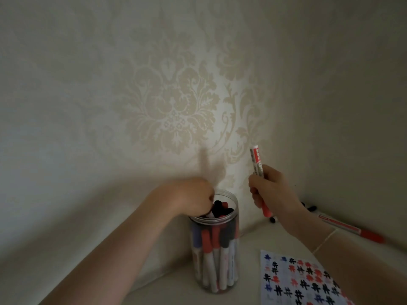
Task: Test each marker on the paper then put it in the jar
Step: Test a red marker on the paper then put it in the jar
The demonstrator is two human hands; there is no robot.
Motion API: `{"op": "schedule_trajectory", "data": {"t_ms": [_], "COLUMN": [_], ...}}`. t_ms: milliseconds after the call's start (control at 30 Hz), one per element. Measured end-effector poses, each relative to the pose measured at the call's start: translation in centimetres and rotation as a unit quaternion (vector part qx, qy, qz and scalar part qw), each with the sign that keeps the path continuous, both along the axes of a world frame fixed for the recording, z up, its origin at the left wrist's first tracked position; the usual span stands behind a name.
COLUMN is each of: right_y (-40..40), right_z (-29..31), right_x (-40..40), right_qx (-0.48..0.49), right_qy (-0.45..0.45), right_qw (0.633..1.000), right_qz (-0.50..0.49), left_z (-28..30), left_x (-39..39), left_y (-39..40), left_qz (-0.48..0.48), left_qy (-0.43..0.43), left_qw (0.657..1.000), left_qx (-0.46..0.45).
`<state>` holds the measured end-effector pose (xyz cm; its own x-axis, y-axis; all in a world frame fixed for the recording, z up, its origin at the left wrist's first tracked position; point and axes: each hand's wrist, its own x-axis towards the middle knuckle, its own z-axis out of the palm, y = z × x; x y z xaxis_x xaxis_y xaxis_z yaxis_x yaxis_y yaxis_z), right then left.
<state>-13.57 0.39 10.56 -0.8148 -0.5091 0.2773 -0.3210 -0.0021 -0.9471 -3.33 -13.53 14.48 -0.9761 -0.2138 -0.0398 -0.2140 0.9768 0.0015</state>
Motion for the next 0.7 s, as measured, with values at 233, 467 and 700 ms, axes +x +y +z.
{"op": "schedule_trajectory", "data": {"t_ms": [233, 467, 700], "right_y": [1.1, 1.9, 4.2], "right_z": [-1.0, -1.9, -3.1], "right_x": [-0.4, -0.9, -1.6], "right_qx": [-0.012, -0.088, -0.135], "right_qy": [-0.022, -0.13, -0.124], "right_qw": [1.0, 0.987, 0.983], "right_qz": [-0.016, -0.037, 0.006], "left_z": [-0.8, -1.3, -3.0], "left_x": [0.0, -1.3, -1.2], "left_y": [0.1, 1.5, 7.4], "left_qz": [0.026, 0.034, -0.102], "left_qy": [0.167, 0.085, 0.176], "left_qw": [0.984, 0.995, 0.978], "left_qx": [0.065, 0.029, 0.044]}}
